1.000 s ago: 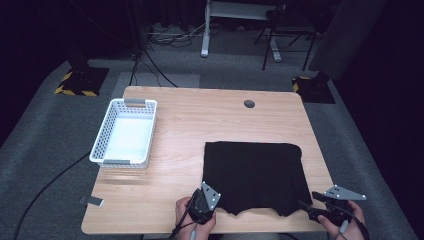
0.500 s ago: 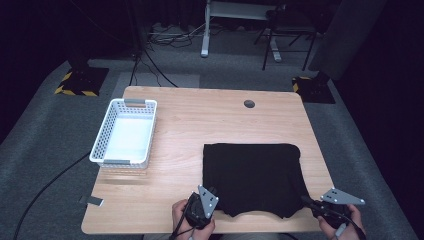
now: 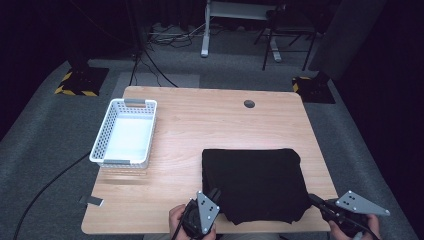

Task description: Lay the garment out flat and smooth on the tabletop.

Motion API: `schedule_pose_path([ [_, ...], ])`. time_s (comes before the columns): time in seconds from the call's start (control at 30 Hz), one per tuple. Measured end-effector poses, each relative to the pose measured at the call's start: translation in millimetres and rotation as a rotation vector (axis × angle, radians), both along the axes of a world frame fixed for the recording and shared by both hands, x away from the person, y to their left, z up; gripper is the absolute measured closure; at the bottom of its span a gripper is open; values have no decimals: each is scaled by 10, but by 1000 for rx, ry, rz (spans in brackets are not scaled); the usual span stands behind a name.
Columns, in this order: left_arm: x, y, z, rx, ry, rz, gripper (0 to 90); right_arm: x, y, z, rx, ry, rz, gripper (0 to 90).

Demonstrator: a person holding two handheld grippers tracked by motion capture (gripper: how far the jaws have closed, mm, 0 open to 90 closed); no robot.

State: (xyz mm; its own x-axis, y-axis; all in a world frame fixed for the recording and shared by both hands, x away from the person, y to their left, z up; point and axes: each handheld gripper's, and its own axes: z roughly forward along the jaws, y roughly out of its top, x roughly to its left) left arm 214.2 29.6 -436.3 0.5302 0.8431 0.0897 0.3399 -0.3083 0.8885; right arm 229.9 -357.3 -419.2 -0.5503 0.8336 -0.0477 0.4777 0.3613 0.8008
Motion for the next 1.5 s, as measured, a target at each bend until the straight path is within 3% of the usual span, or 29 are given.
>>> schedule_pose_path([
  [0.1,0,0,0,0,0,0,842,0,0,0,0,0,0,900],
  [0.13,-70,-9,151,-6,-49,-19,842,0,0,0,0,0,0,900],
  [0.17,-65,-5,159,-3,-54,-15,837,-39,131,209,1,-65,44,900],
  [0.37,44,-10,147,4,-42,-14,843,37,200,213,8,-40,72,900],
  [0.43,200,-22,184,30,-42,-30,848,171,228,218,-6,14,101,900],
  [0.47,406,-29,258,62,-75,-22,852,312,252,233,-20,54,120,900],
  [0.5,659,-34,336,88,-112,5,856,567,292,277,-23,64,121,900],
  [0.53,887,-15,396,80,-120,26,856,811,315,339,-18,4,62,900],
  [0.57,1189,45,470,56,-107,65,851,1005,318,401,-30,-92,-19,900],
  [0.6,1421,122,543,22,-83,138,787,1249,306,472,-29,-234,-126,872],
  [0.63,1551,229,652,-65,-52,178,674,1463,279,513,21,-331,-196,603],
  [0.67,1547,289,723,-110,-66,188,606,1657,281,561,96,-295,-261,384],
  [0.7,1503,320,764,-108,-95,194,541,1670,308,614,143,-245,-258,378],
  [0.77,1401,332,735,-53,-107,194,469,1513,411,613,111,-332,-211,337],
  [0.83,1336,334,630,-33,-76,180,447,1377,467,537,124,-292,-144,342],
  [0.93,1220,348,458,-38,-13,156,449,1204,503,370,136,-233,-90,349],
  [1.03,1049,340,303,-6,13,138,448,1056,507,205,121,-192,-58,357],
  [1.23,720,238,33,16,64,100,444,897,405,10,75,-123,-38,369],
  [1.37,659,152,-130,55,94,85,438,859,328,-94,61,-82,-44,369],
  [1.5,617,152,-268,52,114,82,432,832,265,-190,47,-55,-56,368],
])
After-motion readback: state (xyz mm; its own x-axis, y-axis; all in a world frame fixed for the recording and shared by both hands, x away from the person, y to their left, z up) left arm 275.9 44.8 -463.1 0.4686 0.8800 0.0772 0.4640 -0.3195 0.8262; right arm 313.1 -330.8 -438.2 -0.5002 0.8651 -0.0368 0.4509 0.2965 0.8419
